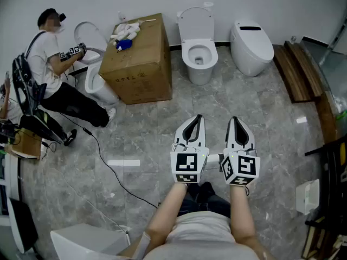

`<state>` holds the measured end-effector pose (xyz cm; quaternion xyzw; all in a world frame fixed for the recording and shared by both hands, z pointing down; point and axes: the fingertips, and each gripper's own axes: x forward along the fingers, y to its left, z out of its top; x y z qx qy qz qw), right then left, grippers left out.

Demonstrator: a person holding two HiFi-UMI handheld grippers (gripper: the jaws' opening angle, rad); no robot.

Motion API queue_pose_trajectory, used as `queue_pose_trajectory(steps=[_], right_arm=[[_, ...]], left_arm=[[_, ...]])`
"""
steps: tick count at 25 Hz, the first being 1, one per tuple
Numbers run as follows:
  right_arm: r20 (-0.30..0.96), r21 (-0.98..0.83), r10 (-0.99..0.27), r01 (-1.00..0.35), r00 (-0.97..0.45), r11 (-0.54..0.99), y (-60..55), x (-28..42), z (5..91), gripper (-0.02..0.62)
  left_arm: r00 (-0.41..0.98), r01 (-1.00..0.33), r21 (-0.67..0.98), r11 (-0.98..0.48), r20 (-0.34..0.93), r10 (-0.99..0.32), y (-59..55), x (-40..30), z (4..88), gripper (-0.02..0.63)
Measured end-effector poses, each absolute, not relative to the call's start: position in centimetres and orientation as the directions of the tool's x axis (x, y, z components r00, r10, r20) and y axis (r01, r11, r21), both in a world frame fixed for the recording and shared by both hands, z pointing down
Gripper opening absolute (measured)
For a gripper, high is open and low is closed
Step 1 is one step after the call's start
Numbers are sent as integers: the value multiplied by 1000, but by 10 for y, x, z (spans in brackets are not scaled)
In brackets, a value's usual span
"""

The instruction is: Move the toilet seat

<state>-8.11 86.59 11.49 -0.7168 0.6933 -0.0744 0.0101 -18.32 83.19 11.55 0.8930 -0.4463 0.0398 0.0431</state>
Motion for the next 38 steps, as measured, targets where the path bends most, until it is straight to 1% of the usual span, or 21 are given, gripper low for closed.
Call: queue_pose_trajectory(steps=[12,18,28,34,38], right_arm=[[94,-139,-995,-990,22,-35,855,-60,114,15],[107,-149,-994,-989,-7,-9,850,-46,120,17],[137,-171,-988,-984,-66,42,847,-47,140,17],[168,-191,-984,-981,-66,33,818,-44,153,17],[189,-182,-981,-983,-51,16,777,-41,163,17]], left_arm=[[589,-807,23,-590,103,-801,818,-167,108,15],[575,-818,33,-575,107,-811,812,-154,112,15],[554,-831,44,-554,138,-821,816,-147,133,15],[531,-847,73,-527,169,-830,783,-158,150,15],[540,-841,71,-536,181,-822,742,-156,157,15]])
